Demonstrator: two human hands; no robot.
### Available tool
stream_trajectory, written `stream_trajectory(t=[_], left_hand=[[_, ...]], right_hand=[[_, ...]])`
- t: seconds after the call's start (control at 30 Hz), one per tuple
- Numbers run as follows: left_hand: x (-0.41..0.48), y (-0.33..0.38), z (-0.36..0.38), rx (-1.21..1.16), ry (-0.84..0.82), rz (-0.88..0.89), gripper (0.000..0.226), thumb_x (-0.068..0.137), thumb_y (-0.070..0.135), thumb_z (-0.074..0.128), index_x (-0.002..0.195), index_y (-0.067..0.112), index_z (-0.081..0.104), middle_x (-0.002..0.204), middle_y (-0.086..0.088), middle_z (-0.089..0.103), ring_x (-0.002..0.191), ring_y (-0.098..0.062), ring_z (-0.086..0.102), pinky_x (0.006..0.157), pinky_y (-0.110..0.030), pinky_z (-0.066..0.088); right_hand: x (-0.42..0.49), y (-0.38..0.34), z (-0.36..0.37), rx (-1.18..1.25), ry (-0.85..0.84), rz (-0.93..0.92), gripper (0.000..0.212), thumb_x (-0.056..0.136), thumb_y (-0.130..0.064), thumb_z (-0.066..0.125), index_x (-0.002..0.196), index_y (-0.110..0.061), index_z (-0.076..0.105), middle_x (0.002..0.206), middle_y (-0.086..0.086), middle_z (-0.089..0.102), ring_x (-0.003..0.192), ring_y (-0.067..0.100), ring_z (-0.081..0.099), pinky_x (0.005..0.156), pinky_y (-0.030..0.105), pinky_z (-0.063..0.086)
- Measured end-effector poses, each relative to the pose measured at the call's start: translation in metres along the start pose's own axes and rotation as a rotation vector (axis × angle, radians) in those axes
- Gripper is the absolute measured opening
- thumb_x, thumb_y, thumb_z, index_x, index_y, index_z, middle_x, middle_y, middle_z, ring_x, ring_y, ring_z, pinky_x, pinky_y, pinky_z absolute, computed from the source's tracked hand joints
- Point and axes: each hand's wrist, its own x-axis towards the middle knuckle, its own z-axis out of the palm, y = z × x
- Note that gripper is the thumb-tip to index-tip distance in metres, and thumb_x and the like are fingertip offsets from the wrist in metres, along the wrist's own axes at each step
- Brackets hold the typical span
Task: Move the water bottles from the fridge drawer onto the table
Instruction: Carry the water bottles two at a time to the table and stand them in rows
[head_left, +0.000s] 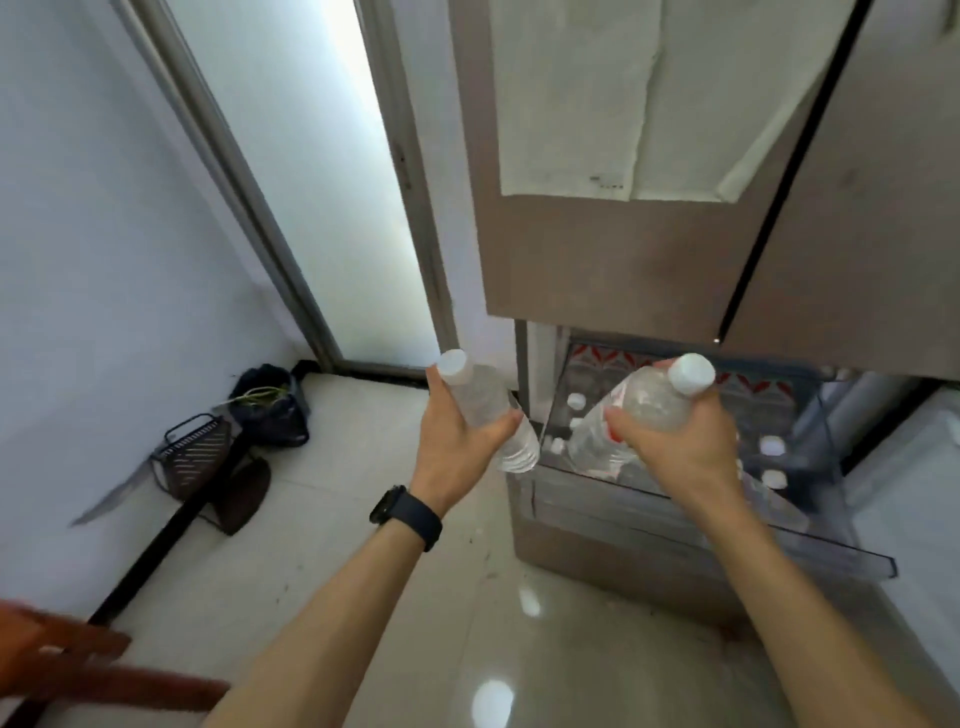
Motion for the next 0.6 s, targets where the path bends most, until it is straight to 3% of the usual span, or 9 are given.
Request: stream_trajectory(t=[0.17,0.33,0.5,0.6], left_hand=[[-0.090,-0.027,-0.124,0.081,0.143,-0.080,0.069,0.079,0.032,0.083,0.122,0.033,0.030,0.115,0.006,0.055,0.104,-0.008,0.058,0.082,-0.024,0.052],[-0.239,-0.061,-0.280,0.159,0.378,-0.202,0.072,0.078,0.030,0.084,0.124,0.039,0.029,0.116,0.012,0.053,0.104,-0.007,0.056,0.077,-0.015,0.044],[-0.386,-0.069,-0.401,0.261,0.617,-0.329,0.069,0.073,0.036,0.084,0.119,0.042,0.034,0.114,0.009,0.055,0.105,-0.014,0.058,0.086,-0.037,0.055],[-0.464,-0.067,-0.449,0.276,0.756,-0.410,0.069,0.073,0.035,0.085,0.117,0.044,0.032,0.111,0.010,0.056,0.102,-0.011,0.059,0.079,-0.028,0.054]], right_hand=[[-0.090,-0.052,0.082,0.000,-0.223,-0.124,0.057,0.071,-0.034,0.085,0.118,-0.027,0.053,0.102,-0.005,0.059,0.092,0.017,0.057,0.077,0.028,0.043],[-0.239,-0.104,0.175,0.001,-0.563,-0.260,0.063,0.069,-0.043,0.083,0.121,-0.032,0.051,0.106,-0.010,0.060,0.094,0.014,0.058,0.079,0.032,0.048],[-0.378,-0.152,0.248,-0.026,-0.885,-0.360,0.047,0.065,-0.038,0.081,0.103,-0.033,0.053,0.092,-0.009,0.066,0.085,0.006,0.062,0.068,0.030,0.052],[-0.449,-0.173,0.289,-0.072,-1.041,-0.454,0.044,0.063,-0.045,0.076,0.099,-0.027,0.058,0.086,-0.007,0.069,0.083,0.010,0.066,0.071,0.033,0.054]])
